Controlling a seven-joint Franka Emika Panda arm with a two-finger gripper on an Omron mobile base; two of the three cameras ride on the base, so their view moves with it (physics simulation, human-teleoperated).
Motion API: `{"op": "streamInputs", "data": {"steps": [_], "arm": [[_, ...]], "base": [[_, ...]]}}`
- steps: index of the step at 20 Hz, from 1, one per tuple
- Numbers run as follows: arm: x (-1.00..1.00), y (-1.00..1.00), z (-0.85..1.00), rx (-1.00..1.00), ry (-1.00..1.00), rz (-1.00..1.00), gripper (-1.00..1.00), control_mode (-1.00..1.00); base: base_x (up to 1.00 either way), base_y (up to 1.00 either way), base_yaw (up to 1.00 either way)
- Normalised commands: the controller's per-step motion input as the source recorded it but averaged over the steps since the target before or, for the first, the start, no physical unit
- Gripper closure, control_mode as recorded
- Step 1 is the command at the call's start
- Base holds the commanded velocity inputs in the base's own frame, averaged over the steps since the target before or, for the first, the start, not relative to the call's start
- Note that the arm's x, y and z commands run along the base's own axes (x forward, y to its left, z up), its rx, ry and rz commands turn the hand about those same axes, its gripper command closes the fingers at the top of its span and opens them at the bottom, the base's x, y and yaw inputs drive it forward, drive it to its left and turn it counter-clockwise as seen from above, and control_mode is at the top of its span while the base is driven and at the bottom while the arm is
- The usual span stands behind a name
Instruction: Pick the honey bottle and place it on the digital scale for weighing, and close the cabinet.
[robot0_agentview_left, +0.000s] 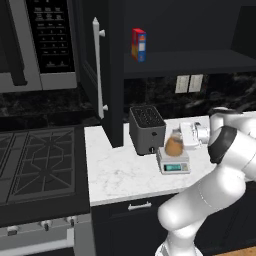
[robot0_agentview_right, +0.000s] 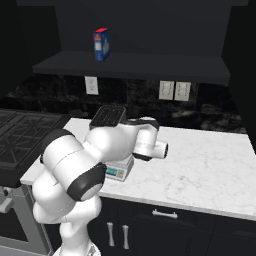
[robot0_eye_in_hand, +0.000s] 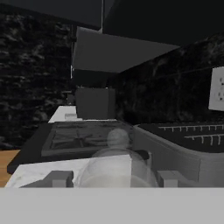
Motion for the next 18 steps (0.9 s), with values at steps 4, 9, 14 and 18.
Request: {"op": "streamInputs", "data": {"steps": [4,9,14,18], "arm": [[-0.07,0.04,0.00,0.00,0.05,0.00,1.00,-1.00],[0.20,0.01,-0.07,-0.03,-0.06,0.00,-1.00,-1.00],[0.01,-0.16,0.00,0.00,-0.05,0.00,-1.00,-1.00],[-0.19,-0.08,0.00,0.01,0.00,0.00,-1.00,-1.00]], "base": [[0.00,0.00,0.00],[0.00,0.00,0.00],[0.00,0.00,0.00],[0.00,0.00,0.00]]}}
